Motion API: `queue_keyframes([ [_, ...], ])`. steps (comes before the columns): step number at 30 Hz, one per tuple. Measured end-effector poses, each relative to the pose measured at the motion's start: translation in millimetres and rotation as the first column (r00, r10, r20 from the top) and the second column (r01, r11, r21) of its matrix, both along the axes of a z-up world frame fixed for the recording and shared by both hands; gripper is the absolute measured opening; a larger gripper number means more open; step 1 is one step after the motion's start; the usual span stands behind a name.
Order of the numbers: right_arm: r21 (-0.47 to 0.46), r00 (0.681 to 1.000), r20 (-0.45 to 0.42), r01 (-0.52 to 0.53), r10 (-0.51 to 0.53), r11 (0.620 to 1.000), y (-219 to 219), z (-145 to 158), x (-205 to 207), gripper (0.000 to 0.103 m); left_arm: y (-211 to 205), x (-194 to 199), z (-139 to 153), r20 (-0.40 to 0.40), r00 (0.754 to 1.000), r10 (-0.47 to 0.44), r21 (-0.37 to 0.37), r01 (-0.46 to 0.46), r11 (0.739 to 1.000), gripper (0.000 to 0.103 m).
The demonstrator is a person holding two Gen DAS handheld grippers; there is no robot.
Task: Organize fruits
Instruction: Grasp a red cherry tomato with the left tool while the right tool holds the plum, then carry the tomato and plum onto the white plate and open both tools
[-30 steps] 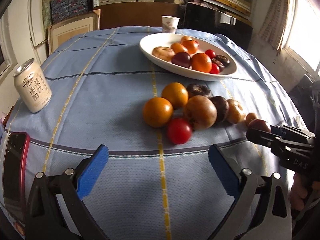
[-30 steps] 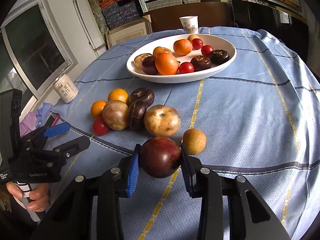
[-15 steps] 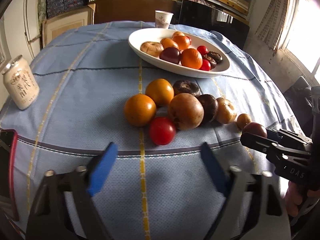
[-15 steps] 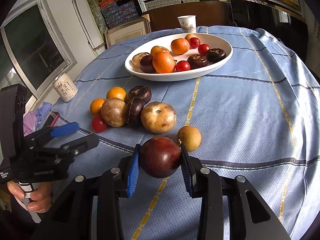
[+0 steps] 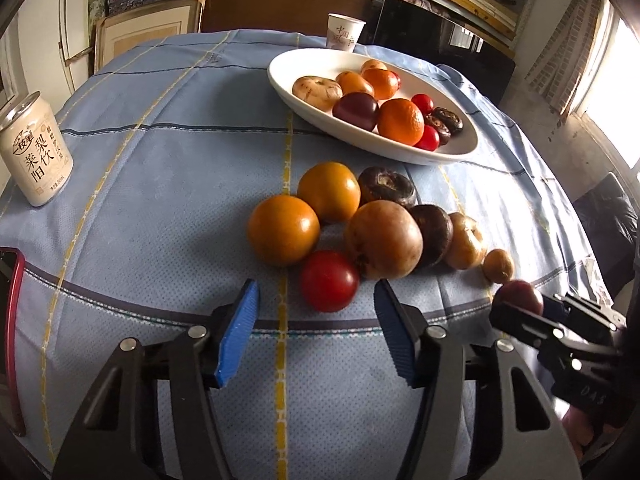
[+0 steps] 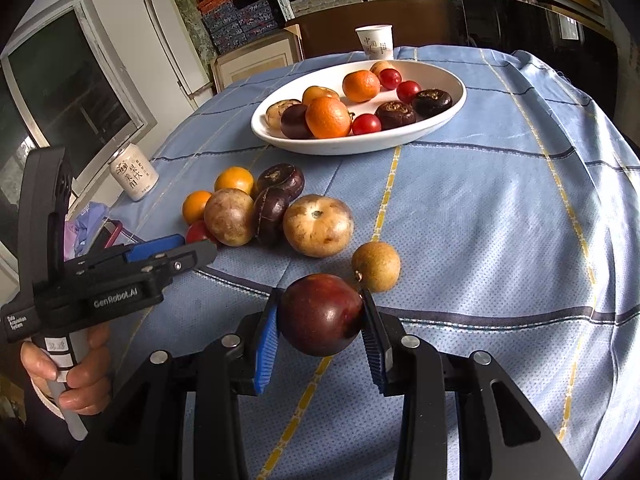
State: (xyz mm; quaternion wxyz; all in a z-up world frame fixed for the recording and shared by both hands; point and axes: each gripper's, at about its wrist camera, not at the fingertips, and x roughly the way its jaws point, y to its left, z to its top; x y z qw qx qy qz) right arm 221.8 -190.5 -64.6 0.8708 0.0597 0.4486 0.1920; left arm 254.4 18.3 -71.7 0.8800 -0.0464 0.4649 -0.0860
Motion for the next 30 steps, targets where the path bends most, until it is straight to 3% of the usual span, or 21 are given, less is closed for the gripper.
queue_keyframes([
  [9, 0.009, 1.0, -0.006, 0.0, 0.0, 1.0, -1, -1, 0, 0.039, -7, 10, -1, -0.001, 1.0, -0.007, 0.01, 0.007, 1.0, 0.041],
  [16, -0.016, 1.0, -0.012, -0.008, 0.008, 1.0, 2, -4, -1, 0.039, -13, 14, -2, -0.001, 1.0, -0.017, 0.034, 0.017, 0.999, 0.04],
  [18, -0.02, 1.0, -0.014, -0.009, 0.008, 1.0, 3, -5, 0, 0.039, -13, 13, -2, 0.003, 1.0, -0.013, 0.038, 0.012, 0.999, 0.029],
  [26, 0.048, 0.999, -0.022, -0.025, 0.026, 0.999, -3, -5, 0, 0.039, -7, -1, 1, 0.007, 1.0, -0.02, -0.017, 0.02, 1.0, 0.029],
  [30, 0.105, 0.998, -0.001, -0.057, 0.057, 0.993, -4, 0, -6, 0.039, 1, -17, 5, 0.018, 1.0, -0.007, -0.078, 0.008, 0.997, 0.029],
])
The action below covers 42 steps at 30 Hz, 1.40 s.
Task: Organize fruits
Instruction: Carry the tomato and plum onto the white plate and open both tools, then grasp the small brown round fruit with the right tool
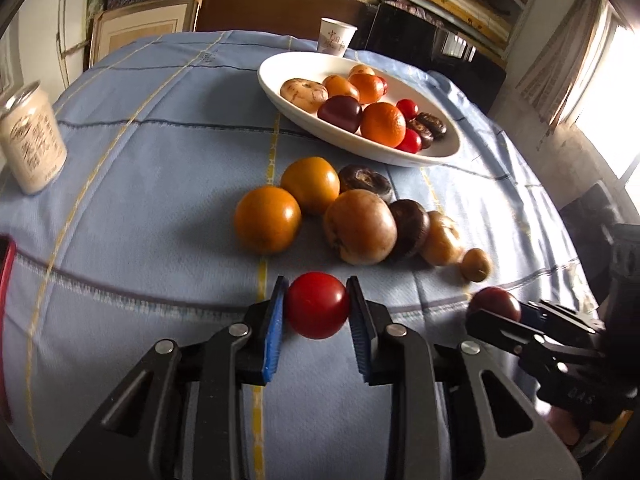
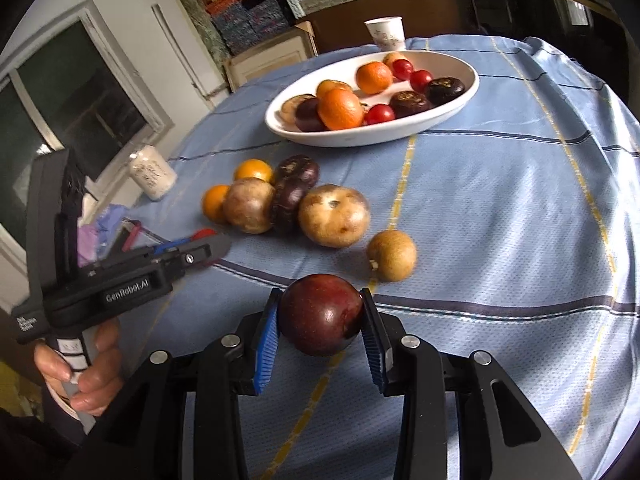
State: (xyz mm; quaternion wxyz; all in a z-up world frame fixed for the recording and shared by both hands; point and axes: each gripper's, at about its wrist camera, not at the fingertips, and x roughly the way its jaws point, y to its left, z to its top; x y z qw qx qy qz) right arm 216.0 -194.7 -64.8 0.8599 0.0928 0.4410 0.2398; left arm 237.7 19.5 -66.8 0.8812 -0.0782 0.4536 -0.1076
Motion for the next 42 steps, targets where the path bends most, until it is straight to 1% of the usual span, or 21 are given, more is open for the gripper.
queue_keyframes([
  [1, 0.005, 1.0, 0.007, -0.006, 0.006, 1.0, 1, 2, -1, 0.039, 2, -6, 3, 0.016, 1.0, 0.006, -0.009, -0.006, 1.0, 0.029],
  [3, 0.017, 1.0, 0.016, -0.022, 0.021, 1.0, 2, 8, -1, 0.039, 4, -13, 15, 0.057, 0.998, 0.005, 0.006, -0.005, 1.0, 0.029],
  [6, 0.032, 0.998, 0.044, -0.055, 0.054, 0.998, 2, 30, 10, 0.039, 2, -12, 38, 0.11, 0.993, -0.041, 0.02, 0.039, 0.999, 0.029],
  [9, 0.009, 0.993, 0.11, -0.042, 0.041, 0.999, 1, 54, 26, 0.039, -1, 4, 65, 0.159, 0.983, -0.087, 0.033, 0.083, 0.996, 0.029],
  [10, 0.003, 0.989, 0.145, -0.028, 0.027, 1.0, 0, 62, 35, 0.039, -3, 15, 74, 0.169, 0.98, -0.101, 0.032, 0.097, 0.995, 0.029],
  [12, 0.002, 0.985, 0.174, 0.014, -0.014, 1.0, -4, 70, 58, 0.039, -9, 38, 84, 0.178, 0.977, -0.114, 0.04, 0.109, 0.993, 0.029],
  [14, 0.004, 0.982, 0.185, 0.048, -0.048, 0.999, -5, 71, 79, 0.039, -16, 73, 89, 0.164, 0.979, -0.124, 0.043, 0.118, 0.992, 0.029],
  [16, -0.016, 0.98, 0.184, 0.085, -0.08, 0.996, -6, 66, 105, 0.039, -24, 108, 86, 0.129, 0.983, -0.13, 0.035, 0.127, 0.991, 0.029],
  [19, -0.024, 0.984, 0.136, 0.117, -0.113, 0.993, -10, 54, 139, 0.039, -35, 152, 76, 0.089, 0.991, -0.103, 0.086, 0.095, 0.992, 0.029],
  [21, -0.032, 0.985, 0.126, 0.121, -0.116, 0.992, -11, 48, 153, 0.039, -40, 172, 69, 0.078, 0.993, -0.088, 0.114, 0.079, 0.99, 0.029],
  [25, -0.037, 0.986, 0.124, 0.115, -0.11, 0.993, -11, 40, 169, 0.04, -46, 198, 58, 0.042, 0.996, -0.075, 0.123, 0.07, 0.99, 0.03],
  [26, -0.035, 0.987, 0.121, 0.115, -0.11, 0.993, -11, 40, 172, 0.041, -46, 203, 57, 0.029, 0.997, -0.065, 0.129, 0.061, 0.99, 0.043],
  [27, -0.025, 0.987, 0.119, 0.113, -0.109, 0.993, -11, 41, 175, 0.045, -46, 207, 57, 0.018, 0.999, -0.049, 0.136, 0.046, 0.99, 0.068],
  [28, -0.014, 0.986, 0.124, 0.117, -0.115, 0.993, -13, 43, 175, 0.06, -42, 207, 61, 0.03, 0.999, -0.017, 0.132, 0.013, 0.991, 0.076],
  [29, 0.006, 0.982, 0.143, 0.123, -0.123, 0.992, -16, 47, 172, 0.07, -38, 203, 67, 0.058, 0.998, 0.002, 0.117, -0.009, 0.993, 0.08],
  [31, 0.041, 0.97, 0.205, 0.123, -0.129, 0.992, -23, 60, 160, 0.076, -31, 184, 86, 0.131, 0.991, 0.024, 0.096, -0.036, 0.995, 0.088],
  [32, 0.042, 0.963, 0.236, 0.126, -0.132, 0.991, -26, 66, 153, 0.08, -28, 176, 93, 0.153, 0.988, 0.028, 0.09, -0.042, 0.995, 0.094],
  [34, 0.032, 0.951, 0.285, 0.119, -0.123, 0.992, -30, 75, 137, 0.086, -20, 153, 108, 0.206, 0.977, 0.048, 0.071, -0.064, 0.995, 0.097],
  [36, 0.012, 0.956, 0.278, 0.089, -0.088, 0.996, -32, 75, 122, 0.087, -15, 130, 114, 0.227, 0.972, 0.057, 0.067, -0.074, 0.995, 0.098],
  [39, -0.004, 0.968, 0.249, 0.032, -0.03, 0.999, -33, 64, 102, 0.087, -10, 91, 110, 0.232, 0.969, 0.079, 0.078, -0.1, 0.992, 0.098],
  [42, -0.047, 0.973, 0.232, -0.008, 0.018, 0.999, -33, 45, 74, 0.087, -7, 45, 90, 0.224, 0.971, 0.081, 0.06, -0.097, 0.994, 0.098],
])
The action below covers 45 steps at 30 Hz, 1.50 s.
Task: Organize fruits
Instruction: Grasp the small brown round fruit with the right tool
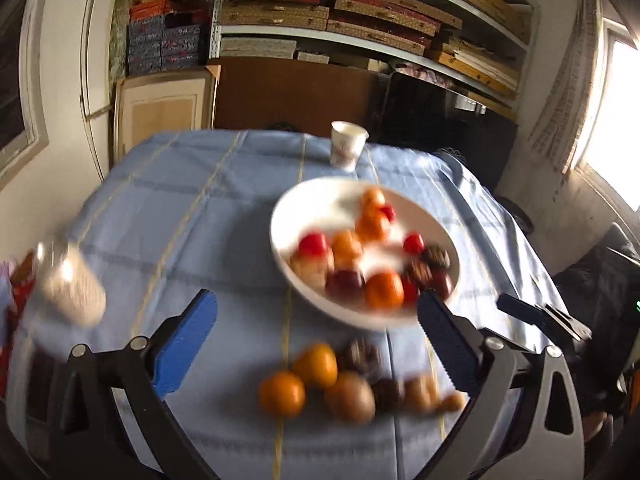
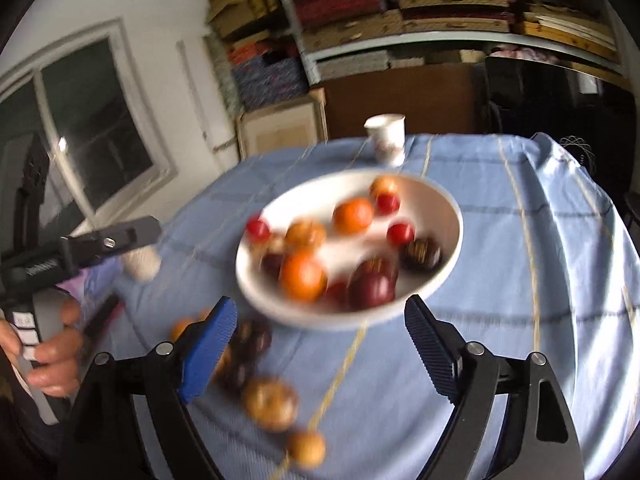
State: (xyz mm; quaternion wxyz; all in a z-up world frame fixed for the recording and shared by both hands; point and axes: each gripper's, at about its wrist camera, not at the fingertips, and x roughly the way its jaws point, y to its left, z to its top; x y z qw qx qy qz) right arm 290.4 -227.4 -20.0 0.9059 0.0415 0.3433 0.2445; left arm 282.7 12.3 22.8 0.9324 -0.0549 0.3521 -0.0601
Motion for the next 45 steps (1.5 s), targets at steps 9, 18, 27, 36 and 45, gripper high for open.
queue_keyframes([
  [9, -0.124, 0.995, -0.062, -0.089, 0.082, 0.988, 21, -29, -44, 0.077, -6, -53, -63, -0.089, 0.993, -0.077, 0.005, 0.078, 0.997, 0.098],
  [18, -0.161, 0.986, -0.14, -0.11, 0.087, 0.981, 26, -45, -38, 0.055, -6, -58, -75, -0.119, 0.99, -0.072, 0.025, 0.075, 0.997, 0.098],
  [27, -0.173, 0.985, -0.157, -0.105, 0.078, 0.979, 27, -49, -36, 0.048, -4, -54, -74, -0.135, 0.989, -0.061, 0.018, 0.064, 0.998, 0.098],
  [36, -0.183, 0.985, -0.161, -0.093, 0.064, 0.979, 27, -49, -34, 0.044, -5, -52, -76, -0.144, 0.988, -0.062, 0.026, 0.066, 0.997, 0.098],
  [45, -0.095, 0.995, -0.102, 0.013, -0.023, 0.995, 4, -37, -31, 0.027, -4, -49, -78, -0.145, 0.986, -0.076, 0.002, 0.077, 0.997, 0.098],
])
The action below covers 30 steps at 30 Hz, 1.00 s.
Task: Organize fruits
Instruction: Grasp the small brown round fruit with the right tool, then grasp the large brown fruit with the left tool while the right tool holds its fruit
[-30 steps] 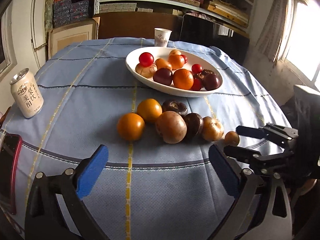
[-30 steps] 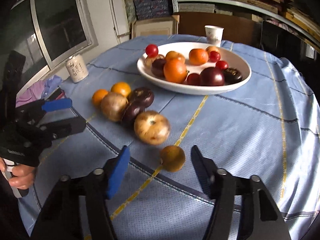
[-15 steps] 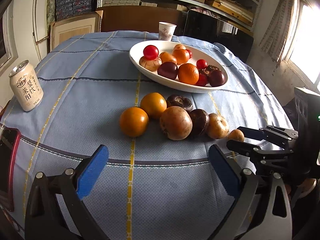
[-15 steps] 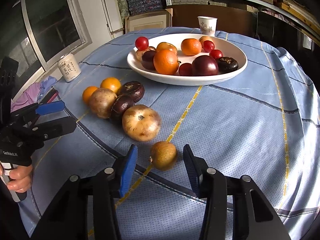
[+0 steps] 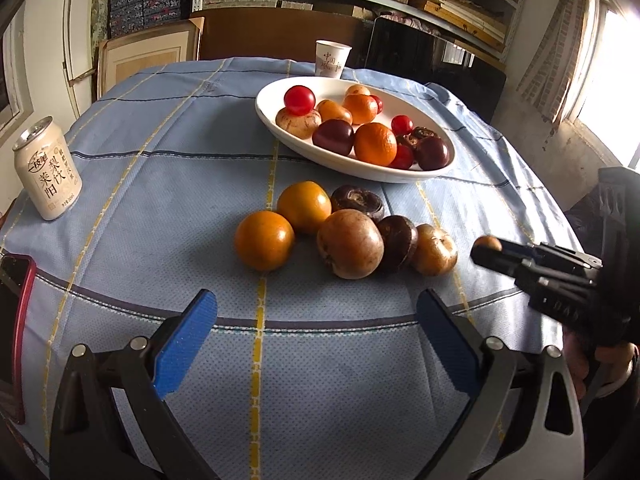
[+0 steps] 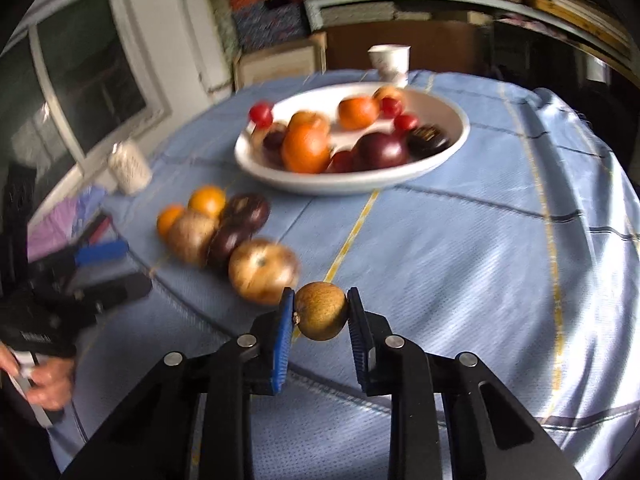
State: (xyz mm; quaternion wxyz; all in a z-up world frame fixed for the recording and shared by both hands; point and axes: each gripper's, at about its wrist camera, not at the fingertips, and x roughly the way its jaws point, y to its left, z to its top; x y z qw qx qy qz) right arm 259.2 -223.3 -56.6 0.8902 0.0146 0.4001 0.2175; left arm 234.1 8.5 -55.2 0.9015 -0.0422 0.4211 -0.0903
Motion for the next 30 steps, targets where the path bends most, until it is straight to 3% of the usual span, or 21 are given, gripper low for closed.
queue_keyframes([
  [2, 0.005, 1.0, -0.01, 0.024, -0.023, 1.0, -5, -1, 3, 0.027, 0, 3, 2, 0.009, 1.0, -0.015, -0.017, 0.015, 1.0, 0.095],
  [3, 0.006, 0.999, -0.018, 0.028, -0.028, 1.0, -6, -2, 4, 0.027, 0, 6, 3, 0.02, 1.0, -0.018, -0.008, 0.018, 1.0, 0.085],
  [5, 0.019, 0.999, -0.04, 0.031, -0.03, 0.999, -8, -4, 7, 0.027, -4, 11, 4, 0.03, 0.999, -0.035, 0.033, 0.034, 0.999, 0.074],
  [8, 0.017, 0.999, -0.043, 0.029, -0.028, 0.999, -7, -4, 6, 0.027, -7, 17, 3, 0.027, 0.998, -0.065, 0.047, 0.064, 0.997, 0.065],
  [19, 0.029, 0.998, -0.056, 0.031, -0.03, 0.999, -8, -3, 5, 0.027, -30, 33, 3, 0.053, 0.976, -0.211, 0.124, 0.204, 0.971, 0.061],
  [21, 0.028, 0.998, -0.056, 0.031, -0.03, 0.999, -8, -3, 5, 0.027, -33, 34, 1, 0.045, 0.973, -0.228, 0.126, 0.221, 0.967, 0.052],
  [25, 0.024, 0.998, -0.059, 0.025, -0.024, 0.999, -7, -3, 4, 0.027, -32, 37, -1, 0.037, 0.97, -0.241, 0.108, 0.236, 0.966, 0.049],
  [27, 0.023, 0.998, -0.055, 0.021, -0.02, 0.999, -6, -2, 3, 0.027, -30, 37, -1, 0.037, 0.972, -0.234, 0.108, 0.229, 0.967, 0.04],
  [30, 0.023, 0.999, -0.049, 0.021, -0.02, 1.0, -7, 0, 2, 0.027, -24, 39, -1, 0.03, 0.971, -0.237, 0.083, 0.234, 0.969, 0.04],
])
